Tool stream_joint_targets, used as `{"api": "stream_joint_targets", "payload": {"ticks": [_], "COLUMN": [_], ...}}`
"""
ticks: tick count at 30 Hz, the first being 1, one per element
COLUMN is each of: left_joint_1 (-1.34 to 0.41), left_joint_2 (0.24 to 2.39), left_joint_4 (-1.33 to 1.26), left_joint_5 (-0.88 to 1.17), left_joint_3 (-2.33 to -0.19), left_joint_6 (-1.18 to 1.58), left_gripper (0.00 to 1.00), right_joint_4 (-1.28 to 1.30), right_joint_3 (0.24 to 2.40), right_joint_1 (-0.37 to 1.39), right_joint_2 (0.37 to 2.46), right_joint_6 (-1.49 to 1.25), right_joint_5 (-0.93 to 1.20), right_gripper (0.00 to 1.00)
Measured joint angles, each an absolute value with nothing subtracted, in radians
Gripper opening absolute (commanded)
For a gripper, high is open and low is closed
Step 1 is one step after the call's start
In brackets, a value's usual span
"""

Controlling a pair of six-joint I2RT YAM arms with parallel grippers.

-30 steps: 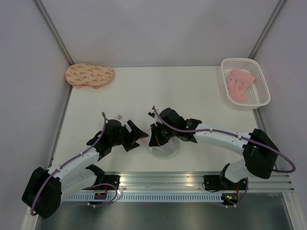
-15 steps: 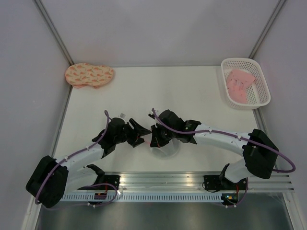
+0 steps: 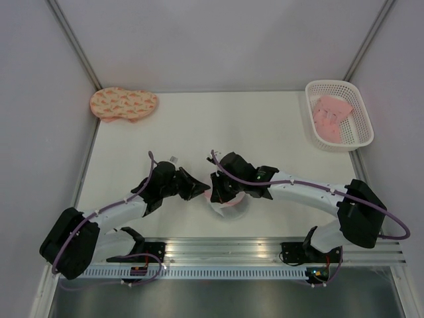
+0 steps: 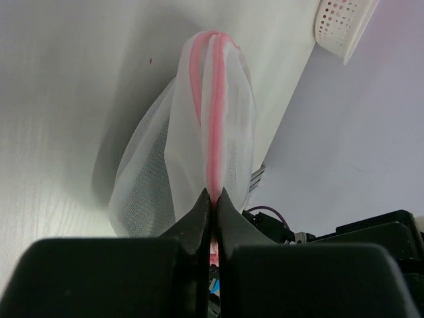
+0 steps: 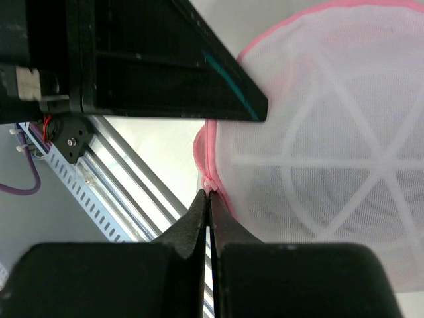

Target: Unzip the laundry bag and remove the bra

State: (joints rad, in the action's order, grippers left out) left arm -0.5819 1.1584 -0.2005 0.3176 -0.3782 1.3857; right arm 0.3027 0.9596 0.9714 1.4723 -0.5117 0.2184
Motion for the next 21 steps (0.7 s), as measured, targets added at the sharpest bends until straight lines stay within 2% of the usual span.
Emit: {"api": "stream_joint_targets", "payload": {"ticks": [12,21], "left_joint_1": [-0.413,-0.389], "left_joint_2": [1.21,1.351], "left_joint_4": [-0.098,-0.049], "left_joint_5": [0.329,0.429], "left_joint_3": [-0.529,-0.638], "left_joint_6": [1.192,1.016], "left_gripper": [0.02,0.02], "right_joint_4": [0.426,0.546], "right_joint_3": [0.96,0.968], "right_joint_1": [0.971,0.971], "right_joint_2": [1.421,1.473], "right_joint_6": [-0.483,-0.485], "right_joint_5": [0.105,-0.088], "right_gripper": [0.01,0.0]}}
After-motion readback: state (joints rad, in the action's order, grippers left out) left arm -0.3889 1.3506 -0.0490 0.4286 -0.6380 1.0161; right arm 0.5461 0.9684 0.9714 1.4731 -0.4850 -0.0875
